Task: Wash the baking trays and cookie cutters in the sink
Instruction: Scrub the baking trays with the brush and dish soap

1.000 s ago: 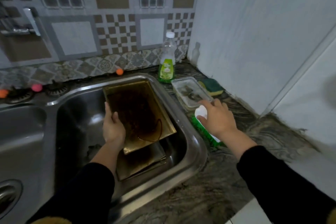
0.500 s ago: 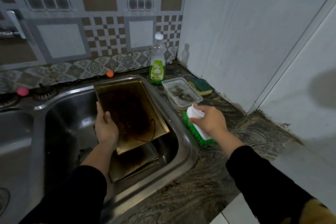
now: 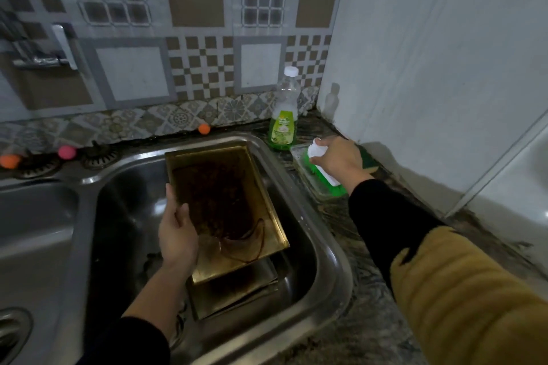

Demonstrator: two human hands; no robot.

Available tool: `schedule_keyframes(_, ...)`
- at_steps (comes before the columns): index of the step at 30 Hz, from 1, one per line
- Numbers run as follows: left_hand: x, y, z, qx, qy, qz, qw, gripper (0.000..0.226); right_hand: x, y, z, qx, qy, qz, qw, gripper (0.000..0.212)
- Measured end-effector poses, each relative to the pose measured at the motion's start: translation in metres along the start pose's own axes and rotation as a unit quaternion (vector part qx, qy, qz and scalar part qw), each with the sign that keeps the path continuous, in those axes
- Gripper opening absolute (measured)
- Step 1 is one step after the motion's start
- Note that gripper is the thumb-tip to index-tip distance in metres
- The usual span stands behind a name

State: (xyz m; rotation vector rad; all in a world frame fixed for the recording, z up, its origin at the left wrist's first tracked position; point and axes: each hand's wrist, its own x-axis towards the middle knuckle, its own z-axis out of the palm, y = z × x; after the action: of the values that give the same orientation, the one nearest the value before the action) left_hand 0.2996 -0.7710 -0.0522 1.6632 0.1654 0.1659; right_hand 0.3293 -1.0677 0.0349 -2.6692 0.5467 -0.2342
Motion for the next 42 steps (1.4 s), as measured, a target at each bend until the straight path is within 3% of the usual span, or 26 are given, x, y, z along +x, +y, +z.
schedule_keyframes(5,0.000,-0.010,-0.003,-0.011,0.000,-0.006,1.000,0.054,0.015,0.005,0.001,-0.083,-0.063,-0.006,0.995,0.054)
schedule_keyframes(9,0.001,-0.017,-0.003,0.008,0.004,-0.009,1.000,0.054,0.021,0.005,-0.009,-0.081,-0.095,-0.014,0.992,0.057)
schedule_keyframes(15,0.000,0.003,0.005,-0.020,0.010,-0.008,1.000,0.055,0.009,-0.040,-0.027,0.072,-0.006,-0.055,0.996,0.056)
schedule_keyframes(20,-0.003,0.022,0.012,-0.003,0.027,0.016,0.999,0.054,-0.028,-0.092,0.008,0.157,-0.004,-0.121,0.980,0.056)
schedule_keyframes(23,-0.006,0.024,0.009,0.011,0.030,0.037,0.999,0.054,-0.037,-0.115,0.041,0.156,-0.007,-0.160,0.975,0.058)
schedule_keyframes(29,-0.007,0.025,-0.004,0.001,0.040,0.066,0.997,0.052,-0.023,-0.131,0.057,0.130,0.040,-0.154,0.979,0.059)
schedule_keyframes(36,0.016,0.021,-0.020,-0.025,0.057,0.045,0.997,0.054,-0.124,-0.087,0.086,0.200,0.042,-0.192,0.960,0.054)
schedule_keyframes(42,-0.014,0.031,0.008,-0.026,-0.015,0.084,0.996,0.054,-0.039,-0.124,0.053,0.174,0.090,-0.164,0.967,0.057)
